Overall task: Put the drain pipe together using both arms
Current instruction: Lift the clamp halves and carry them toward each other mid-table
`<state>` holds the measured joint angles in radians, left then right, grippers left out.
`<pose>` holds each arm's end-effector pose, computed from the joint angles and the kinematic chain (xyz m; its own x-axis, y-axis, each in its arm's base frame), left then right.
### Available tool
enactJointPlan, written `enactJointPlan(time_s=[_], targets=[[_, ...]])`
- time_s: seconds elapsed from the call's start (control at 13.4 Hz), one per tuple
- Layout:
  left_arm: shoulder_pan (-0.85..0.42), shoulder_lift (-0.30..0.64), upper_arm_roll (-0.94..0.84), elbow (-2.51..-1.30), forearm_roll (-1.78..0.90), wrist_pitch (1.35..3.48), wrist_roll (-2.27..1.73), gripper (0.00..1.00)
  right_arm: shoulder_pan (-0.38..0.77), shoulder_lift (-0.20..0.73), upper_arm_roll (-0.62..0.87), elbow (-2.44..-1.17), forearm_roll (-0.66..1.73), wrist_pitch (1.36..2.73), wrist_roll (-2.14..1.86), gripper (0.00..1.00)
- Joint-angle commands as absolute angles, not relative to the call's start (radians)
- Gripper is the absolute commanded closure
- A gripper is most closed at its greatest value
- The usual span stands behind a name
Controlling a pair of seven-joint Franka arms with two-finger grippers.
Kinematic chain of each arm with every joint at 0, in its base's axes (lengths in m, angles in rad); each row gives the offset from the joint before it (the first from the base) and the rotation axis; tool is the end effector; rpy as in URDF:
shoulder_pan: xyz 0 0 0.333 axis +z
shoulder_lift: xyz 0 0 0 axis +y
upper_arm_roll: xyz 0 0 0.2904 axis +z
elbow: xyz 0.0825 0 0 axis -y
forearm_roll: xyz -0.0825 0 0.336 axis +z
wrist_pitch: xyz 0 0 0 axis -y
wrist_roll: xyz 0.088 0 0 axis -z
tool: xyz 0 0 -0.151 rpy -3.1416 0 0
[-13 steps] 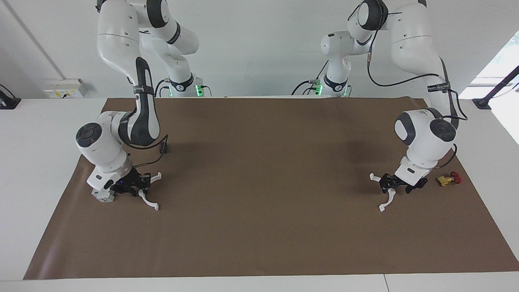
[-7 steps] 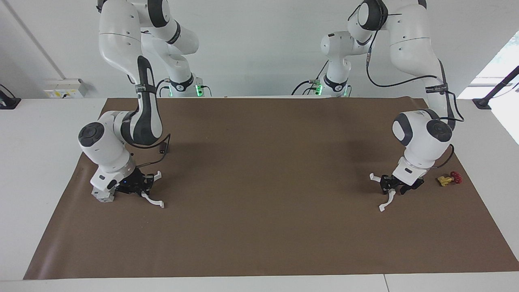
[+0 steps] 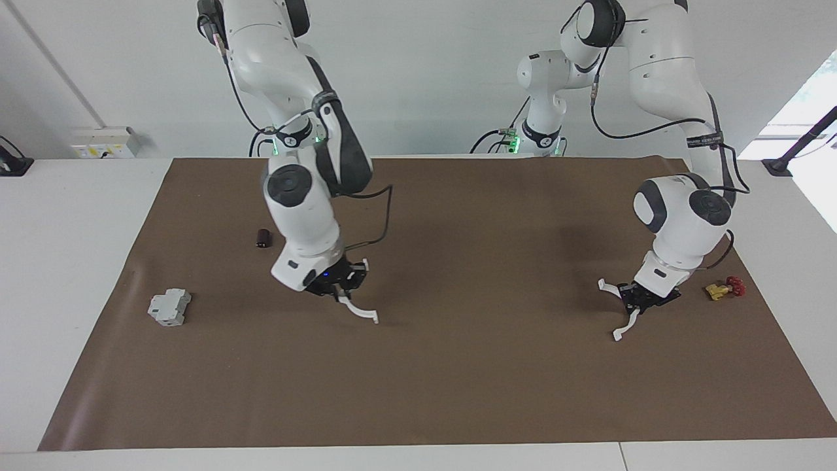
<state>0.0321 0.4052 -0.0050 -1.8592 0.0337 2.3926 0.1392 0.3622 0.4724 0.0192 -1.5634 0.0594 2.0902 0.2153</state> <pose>0.6077 0.0179 0.2775 0.9831 -0.1359 0.1230 -0.1317 -0.9904 -0.0414 0.5917 0.2415 0.3314 0.9902 0.1338 0.0390 0.1363 -0.9881 -0.0718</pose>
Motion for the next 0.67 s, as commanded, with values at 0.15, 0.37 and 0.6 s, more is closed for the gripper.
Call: enactJointPlan(time_s=[0.15,0.37,0.6], targets=[[0.028,0.302,0.005,-1.871,0.028,2.304,0.132,1.00,0.489,0.589,0.014,-1.468,0.048,2.121,0.417,1.00],[0.021,0.290,0.005,-1.832,0.029,2.241,0.124,1.00,0.518,0.644,0.015,-1.424,0.002,2.125,0.498,1.00],[-0.005,0.265,0.006,-1.813,0.034,2.201,0.117,1.00,0.551,0.673,0.014,-1.424,-0.056,2.131,0.571,1.00]])
